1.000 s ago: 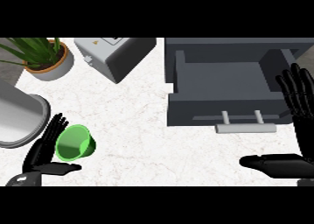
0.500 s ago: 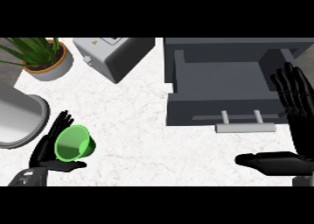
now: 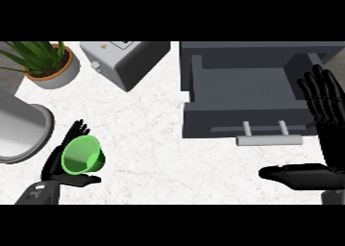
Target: Pick up the cup, place it into the drawer and close the drawer
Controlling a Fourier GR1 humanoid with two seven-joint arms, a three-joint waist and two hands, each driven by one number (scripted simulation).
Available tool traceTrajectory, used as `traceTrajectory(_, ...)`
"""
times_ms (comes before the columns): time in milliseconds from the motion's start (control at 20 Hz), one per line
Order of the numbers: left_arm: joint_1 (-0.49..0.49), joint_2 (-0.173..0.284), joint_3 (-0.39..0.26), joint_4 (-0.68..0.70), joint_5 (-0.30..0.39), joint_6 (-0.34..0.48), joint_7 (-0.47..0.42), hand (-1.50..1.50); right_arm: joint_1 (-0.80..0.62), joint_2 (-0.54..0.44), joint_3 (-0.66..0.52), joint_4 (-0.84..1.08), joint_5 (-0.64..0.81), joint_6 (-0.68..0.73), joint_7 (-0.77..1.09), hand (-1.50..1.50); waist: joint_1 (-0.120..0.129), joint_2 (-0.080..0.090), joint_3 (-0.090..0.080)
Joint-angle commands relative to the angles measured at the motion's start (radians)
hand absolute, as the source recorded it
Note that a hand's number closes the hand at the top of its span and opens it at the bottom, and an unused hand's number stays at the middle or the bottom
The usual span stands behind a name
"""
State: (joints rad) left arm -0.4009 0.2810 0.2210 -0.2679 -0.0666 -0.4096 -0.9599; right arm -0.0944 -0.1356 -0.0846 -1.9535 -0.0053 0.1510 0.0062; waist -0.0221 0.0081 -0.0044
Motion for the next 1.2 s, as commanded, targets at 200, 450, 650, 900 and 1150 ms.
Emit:
traceTrajectory(200,-0.007,-0.034,-0.013,-0.025,0.031,-0.24,-0.117,1.5,-0.025,-0.015,-0.013,-0.009,-0.033,0.015,0.045,-1.5,0.003,-0.002,0.0)
traceTrajectory(450,-0.019,-0.043,-0.037,-0.045,0.049,-0.346,-0.075,1.5,0.04,0.002,-0.01,0.027,-0.007,0.017,-0.046,-1.5,-0.003,-0.001,0.0)
traceTrajectory(650,-0.013,-0.071,-0.031,-0.072,0.088,-0.379,-0.064,1.5,0.01,0.0,-0.001,0.003,-0.014,0.019,-0.021,-1.5,0.006,-0.003,0.0)
traceTrajectory(900,-0.012,-0.09,0.057,-0.091,0.169,-0.193,-0.102,1.5,0.032,-0.027,-0.05,0.07,-0.023,0.039,-0.082,-1.5,0.007,0.001,0.001)
traceTrajectory(1150,-0.011,-0.129,0.148,-0.099,0.235,-0.004,-0.178,1.5,-0.022,-0.021,-0.023,0.015,-0.01,0.014,0.015,-1.5,0.005,0.0,0.0)
